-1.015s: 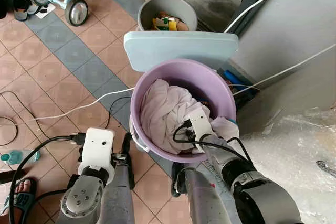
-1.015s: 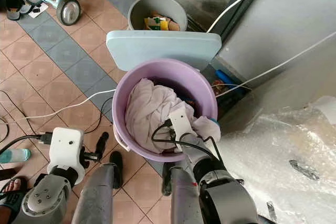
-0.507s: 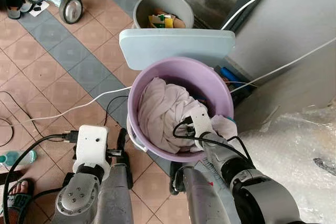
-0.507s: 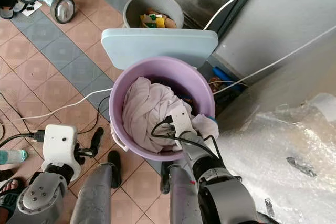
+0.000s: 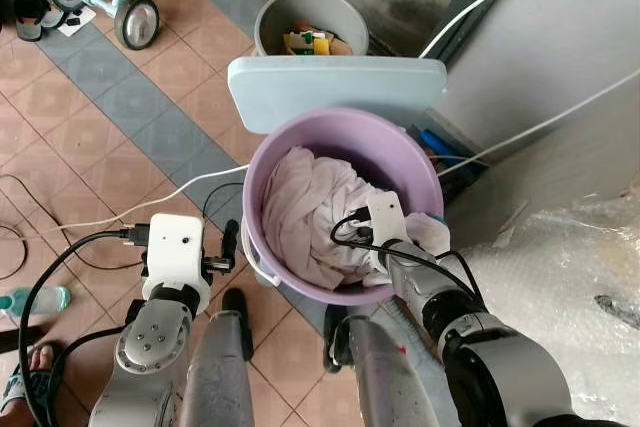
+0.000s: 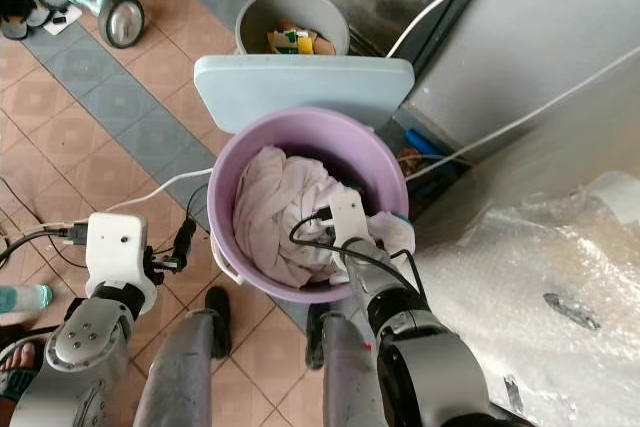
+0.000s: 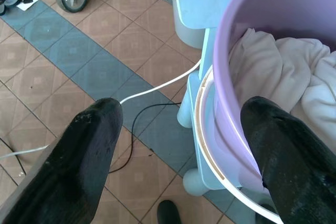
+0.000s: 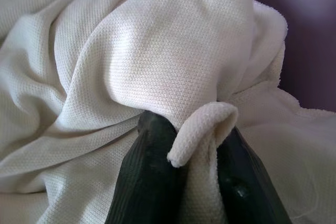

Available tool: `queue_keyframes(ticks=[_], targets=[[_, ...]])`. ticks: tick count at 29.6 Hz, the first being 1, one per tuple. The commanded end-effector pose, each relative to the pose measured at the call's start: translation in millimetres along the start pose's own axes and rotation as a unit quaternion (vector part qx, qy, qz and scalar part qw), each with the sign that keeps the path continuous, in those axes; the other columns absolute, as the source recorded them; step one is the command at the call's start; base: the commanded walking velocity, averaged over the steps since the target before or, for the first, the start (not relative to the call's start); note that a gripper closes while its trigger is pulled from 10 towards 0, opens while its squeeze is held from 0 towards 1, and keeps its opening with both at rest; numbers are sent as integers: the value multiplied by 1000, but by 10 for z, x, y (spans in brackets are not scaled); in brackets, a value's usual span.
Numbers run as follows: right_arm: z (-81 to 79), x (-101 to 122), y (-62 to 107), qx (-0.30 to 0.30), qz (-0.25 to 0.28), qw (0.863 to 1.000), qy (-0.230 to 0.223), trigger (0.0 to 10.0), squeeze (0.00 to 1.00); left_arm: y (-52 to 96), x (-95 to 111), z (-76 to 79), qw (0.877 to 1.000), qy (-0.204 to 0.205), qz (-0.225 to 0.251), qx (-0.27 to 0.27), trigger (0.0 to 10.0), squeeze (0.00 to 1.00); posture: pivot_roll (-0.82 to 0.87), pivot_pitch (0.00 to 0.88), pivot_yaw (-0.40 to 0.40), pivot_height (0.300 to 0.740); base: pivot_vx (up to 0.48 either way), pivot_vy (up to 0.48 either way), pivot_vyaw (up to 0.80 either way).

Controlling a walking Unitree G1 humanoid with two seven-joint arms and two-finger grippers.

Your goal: Clothes washing

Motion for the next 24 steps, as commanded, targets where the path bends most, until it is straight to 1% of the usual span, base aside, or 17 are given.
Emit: queue_keyframes(ticks=[1, 2, 3, 4, 5, 6, 7, 8, 10, 11, 15, 16, 17, 18, 19, 21, 24], targets=[[33, 33, 5, 6, 12, 1000, -14, 0, 0, -18, -101, 3, 1000, 8, -17, 0, 10000, 0, 176, 260, -89, 740, 0, 0, 0], [62, 281, 8, 17, 60, 998, -25, 0, 0, -86, -92, 3, 1000, 17, -17, 1, 10000, 0, 174, 239, -84, 740, 0, 0, 0], [82, 414, 19, 22, 86, 996, -31, 0, 0, -117, -75, 9, 1000, 22, -15, 0, 10000, 0, 172, 233, -84, 740, 0, 0, 0], [124, 657, 48, 34, 127, 990, -43, 0, 0, -180, -16, 19, 1000, 27, -5, -3, 10000, 0, 165, 211, -77, 740, 0, 0, 0], [124, 657, 48, 34, 127, 990, -43, 0, 0, -180, -16, 19, 1000, 27, -5, -3, 10000, 0, 165, 211, -77, 740, 0, 0, 0], [187, 918, 102, 44, 169, 983, -47, 0, 0, -236, 22, 22, 1000, 25, 5, -6, 10000, 0, 152, 192, -72, 740, 0, 0, 0], [187, 918, 102, 44, 169, 983, -47, 0, 0, -236, 22, 22, 1000, 25, 5, -6, 10000, 0, 152, 192, -72, 740, 0, 0, 0], [228, 1101, 152, 54, 197, 978, -47, 0, 0, -301, 8, 16, 1000, 25, 5, -6, 10000, 0, 129, 166, -68, 740, 0, 0, 0], [306, 1254, 224, 57, 225, 971, -52, 0, 0, -342, -25, 38, 1000, 29, -1, -11, 10000, 0, 115, 137, -68, 740, 0, 0, 0], [383, 1365, 294, 56, 247, 965, -64, 0, 0, -376, -35, 75, 999, 38, -5, -19, 10000, 0, 106, 126, -56, 740, 0, 0, 0], [446, 1476, 442, 59, 288, 952, -81, 0, 0, -439, -18, 120, 999, 26, 4, -19, 10000, 0, 88, 90, -30, 740, 0, 0, 0], [495, 1585, 627, 54, 332, 937, -90, 0, 0, -472, 37, 132, 1000, 26, 16, -7, 10000, 0, 82, 87, -19, 740, 0, 0, 0], [495, 1585, 627, 54, 332, 937, -90, 0, 0, -472, 37, 132, 1000, 26, 16, -7, 10000, 0, 82, 87, -19, 740, 0, 0, 0], [522, 1656, 795, 47, 369, 923, -93, 0, 0, -514, 71, 118, 999, 25, 19, 6, 10000, 0, 77, 71, -11, 740, 0, 0, 0], [540, 1681, 872, 43, 384, 916, -108, 0, 0, -540, 95, 99, 999, 20, 26, 16, 10000, 0, 72, 62, -2, 740, 0, 0, 0], [575, 1699, 1009, 39, 403, 904, -139, 0, 0, -586, 108, 64, 999, 20, 33, 29, 10000, 0, 61, 52, 7, 740, 0, 0, 0], [608, 1702, 1188, 31, 422, 894, -147, 0, 0, -615, 113, 69, 999, 18, 37, 34, 10000, 0, 44, 47, 18, 740, 0, 0, 0]])
Point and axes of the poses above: a point about 5 cm out from each wrist's last joint towards the gripper, its own y axis pointing back from the gripper into the wrist, its own x axis along the axis of the wrist's last joint, z = x × y, the point moved 3 cm from there along -y, pointing out of the wrist towards the gripper, and after that the axes turned 5 degrees about -y, right-handed, at the moved point
